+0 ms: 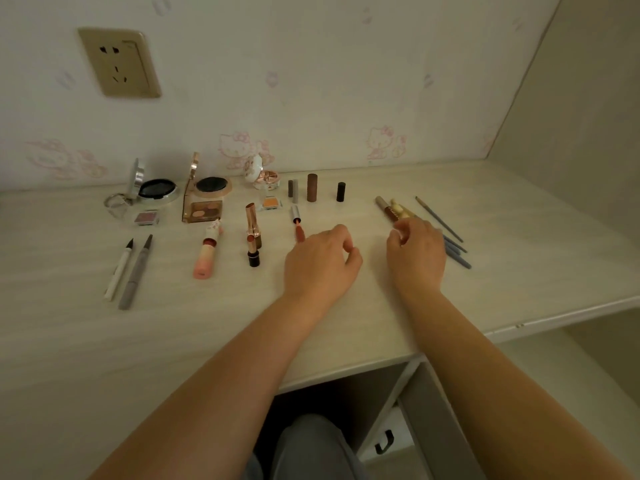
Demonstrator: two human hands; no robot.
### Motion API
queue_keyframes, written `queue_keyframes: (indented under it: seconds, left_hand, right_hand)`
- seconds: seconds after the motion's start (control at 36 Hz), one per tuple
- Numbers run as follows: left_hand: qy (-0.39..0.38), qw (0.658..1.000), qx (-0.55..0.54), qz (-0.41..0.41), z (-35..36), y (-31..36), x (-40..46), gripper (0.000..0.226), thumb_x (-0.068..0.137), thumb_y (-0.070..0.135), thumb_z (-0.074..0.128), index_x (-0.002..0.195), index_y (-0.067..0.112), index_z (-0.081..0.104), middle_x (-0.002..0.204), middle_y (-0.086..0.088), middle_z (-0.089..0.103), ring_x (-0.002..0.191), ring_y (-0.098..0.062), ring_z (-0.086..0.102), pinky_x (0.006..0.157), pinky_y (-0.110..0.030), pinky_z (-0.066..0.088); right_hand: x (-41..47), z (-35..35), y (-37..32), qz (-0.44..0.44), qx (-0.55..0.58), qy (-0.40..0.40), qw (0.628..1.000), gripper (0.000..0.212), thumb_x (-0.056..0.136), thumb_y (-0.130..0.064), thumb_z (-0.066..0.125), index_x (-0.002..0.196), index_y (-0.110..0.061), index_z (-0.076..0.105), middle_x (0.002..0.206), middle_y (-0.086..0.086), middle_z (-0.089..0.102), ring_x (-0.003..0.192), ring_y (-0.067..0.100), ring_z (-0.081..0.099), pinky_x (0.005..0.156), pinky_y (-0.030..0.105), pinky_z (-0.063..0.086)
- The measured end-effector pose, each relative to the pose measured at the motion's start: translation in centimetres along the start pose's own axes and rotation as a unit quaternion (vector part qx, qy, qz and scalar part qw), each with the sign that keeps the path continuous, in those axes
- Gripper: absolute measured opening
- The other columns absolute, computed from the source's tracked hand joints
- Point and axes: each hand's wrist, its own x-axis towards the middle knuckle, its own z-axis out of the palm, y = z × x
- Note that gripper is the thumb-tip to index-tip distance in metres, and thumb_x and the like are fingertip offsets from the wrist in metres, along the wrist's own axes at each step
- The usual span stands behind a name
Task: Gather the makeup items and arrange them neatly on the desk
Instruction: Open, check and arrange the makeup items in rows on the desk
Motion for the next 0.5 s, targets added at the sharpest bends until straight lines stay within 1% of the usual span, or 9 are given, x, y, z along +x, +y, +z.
queue_keyframes:
  seconds: [0.06, 0.11, 0.22, 0.39, 0.5]
  left_hand:
    - [-0.030, 0.999, -0.034, -0.012, 0.6, 1.0, 0.1, 0.017, 0.091, 0.035, 0.049, 0.095, 0.022, 0.058, 0.085, 0.004, 0.066, 0.083, -0.018, 0.061, 0.074, -0.031, 0.045]
    - [-0.056, 0.996, -0.065, -0.031, 1.3, 1.6, 0.3, 0.017, 0.090, 0.035, 0.050, 0.094, 0.023, 0.061, 0.088, 0.004, 0.067, 0.088, -0.018, 0.061, 0.076, -0.032, 0.049]
    - [-0.074, 0.991, -0.092, -0.062, 1.9, 1.6, 0.6, 0.017, 0.090, 0.035, 0.052, 0.095, 0.023, 0.063, 0.092, 0.004, 0.068, 0.092, -0.019, 0.061, 0.077, -0.033, 0.051]
    - [-0.057, 0.993, -0.082, -0.054, 2.1, 1.1, 0.6, 0.016, 0.090, 0.033, 0.052, 0.094, 0.021, 0.062, 0.088, 0.003, 0.067, 0.090, -0.019, 0.060, 0.075, -0.032, 0.050]
    - [-0.057, 0.994, -0.076, -0.053, 2.4, 1.1, 0.6, 0.015, 0.089, 0.033, 0.051, 0.093, 0.022, 0.062, 0.087, 0.004, 0.067, 0.089, -0.021, 0.060, 0.074, -0.034, 0.050]
  right_hand:
    - [0.6, -0.4, 0.9, 0.021, -0.063, -0.010, 0.998, 0.030, 0.094, -0.024, 0.046, 0.119, -0.009, 0.055, 0.120, 0.011, 0.056, 0.115, 0.028, 0.045, 0.095, 0.037, 0.037]
    - [1.0, -0.5, 1.3, 0.043, -0.113, -0.023, 0.992, 0.038, 0.095, -0.029, 0.045, 0.124, -0.006, 0.050, 0.125, 0.014, 0.051, 0.119, 0.031, 0.042, 0.099, 0.038, 0.034]
    - [1.5, 0.0, 1.3, 0.055, -0.199, -0.044, 0.977, 0.045, 0.094, -0.037, 0.046, 0.127, -0.007, 0.046, 0.128, 0.015, 0.048, 0.120, 0.032, 0.040, 0.098, 0.040, 0.035]
    - [2.6, 0.7, 1.3, 0.092, -0.216, -0.064, 0.970, 0.043, 0.095, -0.034, 0.045, 0.128, -0.006, 0.044, 0.130, 0.015, 0.047, 0.121, 0.033, 0.040, 0.099, 0.041, 0.036]
    - [3.1, 1.3, 1.4, 0.105, -0.223, -0.082, 0.966, 0.041, 0.098, -0.033, 0.040, 0.127, -0.006, 0.045, 0.130, 0.015, 0.051, 0.121, 0.032, 0.042, 0.098, 0.040, 0.036]
